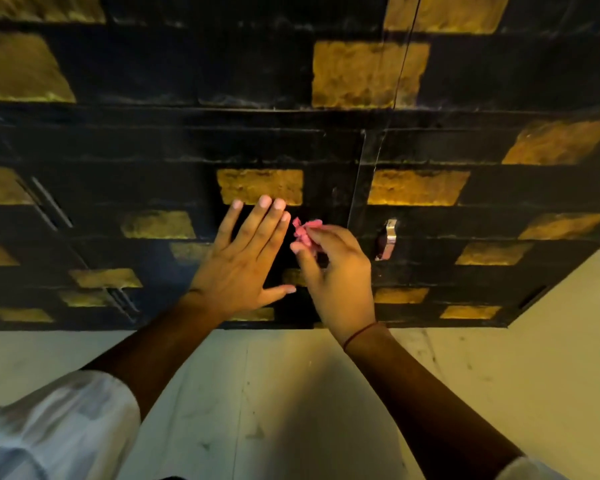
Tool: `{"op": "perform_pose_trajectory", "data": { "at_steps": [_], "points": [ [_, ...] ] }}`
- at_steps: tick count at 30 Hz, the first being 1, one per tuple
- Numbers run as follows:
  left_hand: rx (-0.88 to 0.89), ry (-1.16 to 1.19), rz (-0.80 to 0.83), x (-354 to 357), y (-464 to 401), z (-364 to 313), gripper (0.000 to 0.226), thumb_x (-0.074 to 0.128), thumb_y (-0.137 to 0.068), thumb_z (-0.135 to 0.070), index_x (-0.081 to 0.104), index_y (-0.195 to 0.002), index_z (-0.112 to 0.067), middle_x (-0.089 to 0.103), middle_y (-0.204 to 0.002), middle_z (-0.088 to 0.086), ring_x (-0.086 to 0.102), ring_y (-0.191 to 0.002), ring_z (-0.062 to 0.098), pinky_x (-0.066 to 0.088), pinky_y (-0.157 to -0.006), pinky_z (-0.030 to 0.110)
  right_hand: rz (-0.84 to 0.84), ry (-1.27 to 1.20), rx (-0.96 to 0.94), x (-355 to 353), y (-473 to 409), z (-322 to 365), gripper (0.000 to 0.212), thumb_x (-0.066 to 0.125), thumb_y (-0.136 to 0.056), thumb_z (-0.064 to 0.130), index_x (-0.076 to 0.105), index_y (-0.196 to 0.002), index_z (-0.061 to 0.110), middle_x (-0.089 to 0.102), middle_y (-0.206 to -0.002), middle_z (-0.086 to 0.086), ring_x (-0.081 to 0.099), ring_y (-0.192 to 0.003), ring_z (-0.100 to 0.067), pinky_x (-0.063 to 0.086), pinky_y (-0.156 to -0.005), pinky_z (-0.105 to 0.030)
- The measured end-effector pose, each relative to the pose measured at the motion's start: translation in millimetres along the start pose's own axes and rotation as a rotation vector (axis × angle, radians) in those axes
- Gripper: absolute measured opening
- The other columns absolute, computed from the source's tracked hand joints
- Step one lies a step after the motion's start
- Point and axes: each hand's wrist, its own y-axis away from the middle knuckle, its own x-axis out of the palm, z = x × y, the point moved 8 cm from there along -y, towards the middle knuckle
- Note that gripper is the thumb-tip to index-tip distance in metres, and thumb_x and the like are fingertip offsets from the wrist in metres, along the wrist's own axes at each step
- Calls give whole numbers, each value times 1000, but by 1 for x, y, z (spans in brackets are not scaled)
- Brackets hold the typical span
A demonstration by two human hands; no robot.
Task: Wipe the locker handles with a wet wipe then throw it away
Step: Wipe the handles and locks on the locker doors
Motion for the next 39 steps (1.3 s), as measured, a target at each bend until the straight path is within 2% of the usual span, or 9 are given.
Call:
{"op": "perform_pose_trajectory", "data": {
  "at_steps": [3,8,13,18,24,28,32,35,39],
  "points": [
    [-27,1,-4,8,0,-5,125,47,-84,-84,0,-161,3,-8,-168,23,-11,-157,37,-4,-125,60,-28,22,-20,2,-3,-4,21,69,-92,26,71,-110,15,63,-112,-2,60,-98,-8,51,-89,-20],
    [-51,-1,-17,10,-1,-8,122,51,-87,-78,-1,-160,4,1,-167,25,-2,-156,39,-5,-124,60,-48,37,20,2,-4,-24,6,71,-90,19,70,-90,13,62,-92,0,57,-79,-5,48,-70,-16],
    [-28,-6,-48,10,-1,-10,116,56,-90,-68,-5,-161,2,-7,-166,24,-5,-155,37,-5,-125,58,-98,-136,66,-2,25,-37,3,70,-92,15,72,-92,18,70,-94,6,66,-93,-6,55,-83,-31],
    [-26,-57,-28,16,-4,-12,115,49,-91,-72,-6,-160,2,-14,-165,22,-8,-154,36,-10,-122,57,-161,-240,39,8,2,-27,8,68,-94,16,67,-95,8,68,-92,0,66,-88,-10,54,-79,-27],
    [13,-102,-36,21,-3,-6,118,50,-91,-74,-8,-160,1,-9,-165,22,-6,-153,35,-13,-122,56,-60,130,-171,17,3,-34,19,67,-94,27,63,-91,9,65,-88,-5,61,-80,-21,52,-68,-43],
    [28,-146,-22,22,0,-7,116,47,-92,-75,-7,-160,1,-11,-164,21,-6,-152,36,-10,-121,57,-33,274,-158,30,17,-52,16,70,-91,24,61,-85,12,59,-85,-4,55,-77,-18,50,-61,-39],
    [42,-149,-51,24,0,-5,113,48,-93,-72,-6,-161,0,-2,-165,20,4,-152,37,-8,-121,57,-172,16,-48,12,24,-56,10,70,-93,16,68,-100,10,65,-98,-3,59,-90,-9,53,-77,-28],
    [37,-120,-51,26,0,-5,113,50,-93,-70,-8,-160,-1,-1,-165,20,4,-152,37,-11,-121,57,-154,-16,-36,16,25,-59,26,65,-96,14,65,-122,8,66,-114,-6,57,-106,-5,47,-94,-16],
    [35,-133,-51,26,0,-6,113,50,-93,-70,-8,-160,0,-2,-164,21,3,-152,37,-11,-121,57,-26,46,-26,32,28,-68,27,68,-94,18,67,-119,7,67,-111,-6,61,-104,-11,52,-92,-28]
  ]
}}
